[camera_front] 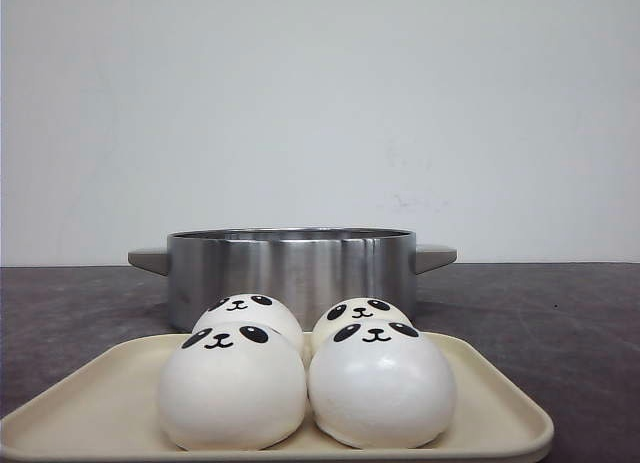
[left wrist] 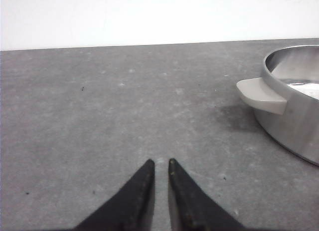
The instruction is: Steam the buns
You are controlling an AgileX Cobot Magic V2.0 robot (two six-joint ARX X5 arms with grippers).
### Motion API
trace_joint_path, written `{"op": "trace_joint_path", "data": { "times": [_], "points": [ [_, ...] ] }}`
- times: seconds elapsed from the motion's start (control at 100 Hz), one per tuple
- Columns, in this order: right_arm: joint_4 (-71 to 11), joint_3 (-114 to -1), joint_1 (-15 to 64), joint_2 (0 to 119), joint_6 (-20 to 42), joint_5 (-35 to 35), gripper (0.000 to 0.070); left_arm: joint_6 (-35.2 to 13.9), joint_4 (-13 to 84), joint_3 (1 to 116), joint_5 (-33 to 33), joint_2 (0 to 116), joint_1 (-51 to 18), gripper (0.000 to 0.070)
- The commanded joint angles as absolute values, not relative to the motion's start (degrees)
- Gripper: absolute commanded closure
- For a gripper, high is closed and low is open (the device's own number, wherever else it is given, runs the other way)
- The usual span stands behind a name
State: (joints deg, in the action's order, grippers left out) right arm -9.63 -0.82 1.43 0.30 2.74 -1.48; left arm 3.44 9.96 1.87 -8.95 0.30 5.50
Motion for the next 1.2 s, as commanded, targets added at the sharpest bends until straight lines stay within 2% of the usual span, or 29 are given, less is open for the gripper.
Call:
{"op": "trace_joint_path", "data": {
  "times": [0.0,0.84,0.99,1.19],
  "points": [
    [-8.9,-0.7,1.4,0.2,2.2,-1.5,0.0687,3.2,10.3,0.8,-8.8,0.2,5.6,0.0700],
    [-8.6,-0.7,1.4,0.2,3.3,-1.7,0.0687,3.2,10.3,0.8,-8.8,0.2,5.6,0.0700],
    [-7.6,-0.7,1.4,0.2,10.7,-4.0,0.0687,3.2,10.3,0.8,-8.8,0.2,5.6,0.0700],
    [3.8,-0.8,1.4,0.2,25.8,-14.0,0.0690,2.5,9.0,0.8,-8.9,0.2,5.6,0.0700]
  ]
}}
